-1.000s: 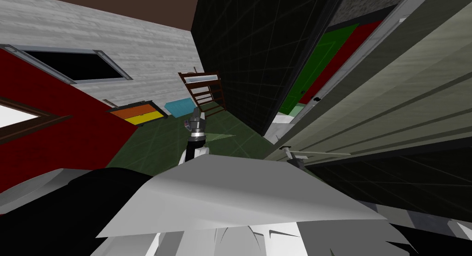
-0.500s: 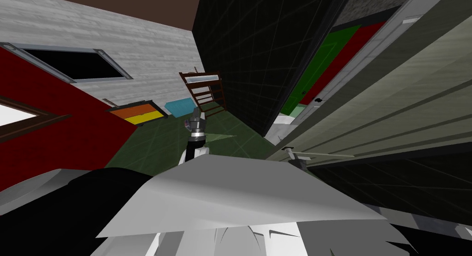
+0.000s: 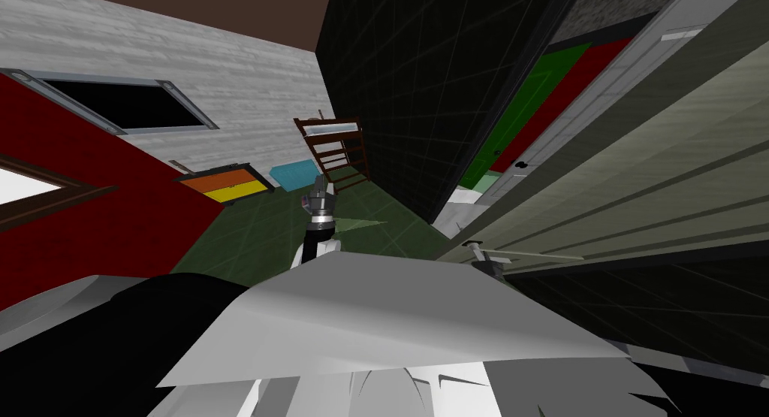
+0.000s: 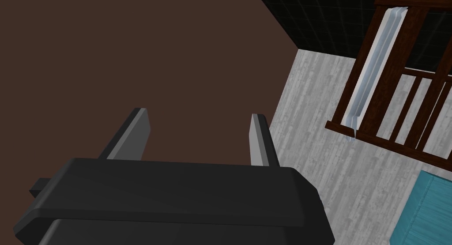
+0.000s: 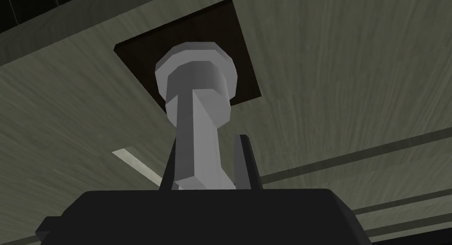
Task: Pull the door open
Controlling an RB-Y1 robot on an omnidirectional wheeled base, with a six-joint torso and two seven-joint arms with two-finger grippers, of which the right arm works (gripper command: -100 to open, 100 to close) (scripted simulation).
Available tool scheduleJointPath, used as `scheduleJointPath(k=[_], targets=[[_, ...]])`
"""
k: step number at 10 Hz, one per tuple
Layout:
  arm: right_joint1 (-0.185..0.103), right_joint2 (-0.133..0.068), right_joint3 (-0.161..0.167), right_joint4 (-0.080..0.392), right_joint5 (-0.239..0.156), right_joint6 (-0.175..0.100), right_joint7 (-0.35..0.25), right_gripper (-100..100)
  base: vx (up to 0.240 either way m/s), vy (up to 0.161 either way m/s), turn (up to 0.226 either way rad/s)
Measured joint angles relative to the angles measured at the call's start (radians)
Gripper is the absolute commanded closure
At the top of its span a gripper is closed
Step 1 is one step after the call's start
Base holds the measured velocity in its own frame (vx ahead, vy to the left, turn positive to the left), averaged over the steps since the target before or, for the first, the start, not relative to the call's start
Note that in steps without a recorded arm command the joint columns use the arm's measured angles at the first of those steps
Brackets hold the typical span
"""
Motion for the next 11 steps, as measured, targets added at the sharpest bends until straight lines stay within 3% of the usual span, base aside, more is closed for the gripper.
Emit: scheduleJointPath(k=[2,3,4,6,7,8,9,11], targets=[[-0.024,0.001,0.006,0.046,-0.036,-0.001,-0.037,100,0.011,0.04,0.017],[0.0,-0.001,0.001,-0.002,-0.061,0.03,-0.041,100,0.01,0.02,-0.015],[-0.007,0.0,0.001,0.0,-0.069,0.042,-0.044,100,0.014,0.004,0.01],[-0.022,0.003,0.005,0.035,-0.069,0.024,-0.053,100,0.012,0.013,0.012],[-0.02,0.006,0.006,0.032,-0.09,0.03,-0.063,100,0.012,0.04,0.019],[-0.043,0.008,0.011,0.075,-0.107,0.023,-0.087,100,0.014,0.021,0.01],[-0.009,0.004,0.004,0.019,-0.12,0.045,-0.082,100,0.013,0.0,-0.018],[-0.034,0.009,0.011,0.062,-0.125,0.034,-0.096,100,0.013,0.008,0.012]])
